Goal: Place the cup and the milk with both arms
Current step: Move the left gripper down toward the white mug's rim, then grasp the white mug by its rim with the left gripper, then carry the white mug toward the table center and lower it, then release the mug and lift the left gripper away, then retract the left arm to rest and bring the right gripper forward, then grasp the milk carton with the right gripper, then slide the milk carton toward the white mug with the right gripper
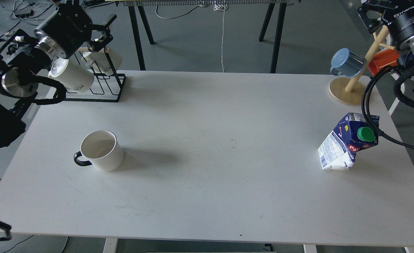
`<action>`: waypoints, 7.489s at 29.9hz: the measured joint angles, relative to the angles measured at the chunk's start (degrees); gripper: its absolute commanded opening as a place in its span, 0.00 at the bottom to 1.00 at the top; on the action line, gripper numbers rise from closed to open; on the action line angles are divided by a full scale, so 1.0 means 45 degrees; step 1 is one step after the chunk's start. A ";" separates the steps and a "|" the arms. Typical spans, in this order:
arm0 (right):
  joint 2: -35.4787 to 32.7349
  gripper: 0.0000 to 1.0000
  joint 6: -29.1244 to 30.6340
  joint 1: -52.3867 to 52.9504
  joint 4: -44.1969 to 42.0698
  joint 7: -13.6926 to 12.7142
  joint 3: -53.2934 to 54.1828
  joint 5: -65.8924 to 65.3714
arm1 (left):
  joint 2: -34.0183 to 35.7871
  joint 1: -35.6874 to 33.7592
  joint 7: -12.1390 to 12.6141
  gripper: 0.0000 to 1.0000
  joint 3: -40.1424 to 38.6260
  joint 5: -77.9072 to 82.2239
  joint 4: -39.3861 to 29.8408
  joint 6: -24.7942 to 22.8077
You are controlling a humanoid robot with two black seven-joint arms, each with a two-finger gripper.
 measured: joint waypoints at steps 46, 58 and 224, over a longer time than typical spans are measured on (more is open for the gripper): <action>-0.0146 0.99 0.0000 -0.0695 0.0262 0.0085 0.0154 0.0066 | 0.5117 0.5421 -0.0886 0.48 0.1892 2.3345 -0.6695 0.3066; -0.0082 0.99 0.0000 -0.0844 0.0262 0.0084 0.0140 0.0059 | 0.5089 0.5380 -0.1026 0.05 0.2223 2.3413 -0.6647 0.2948; 0.3913 0.10 0.0000 -1.4430 0.9631 0.1156 0.1942 -0.0909 | -0.1977 0.1170 0.0400 1.00 -0.4562 -0.2663 0.3398 -0.0018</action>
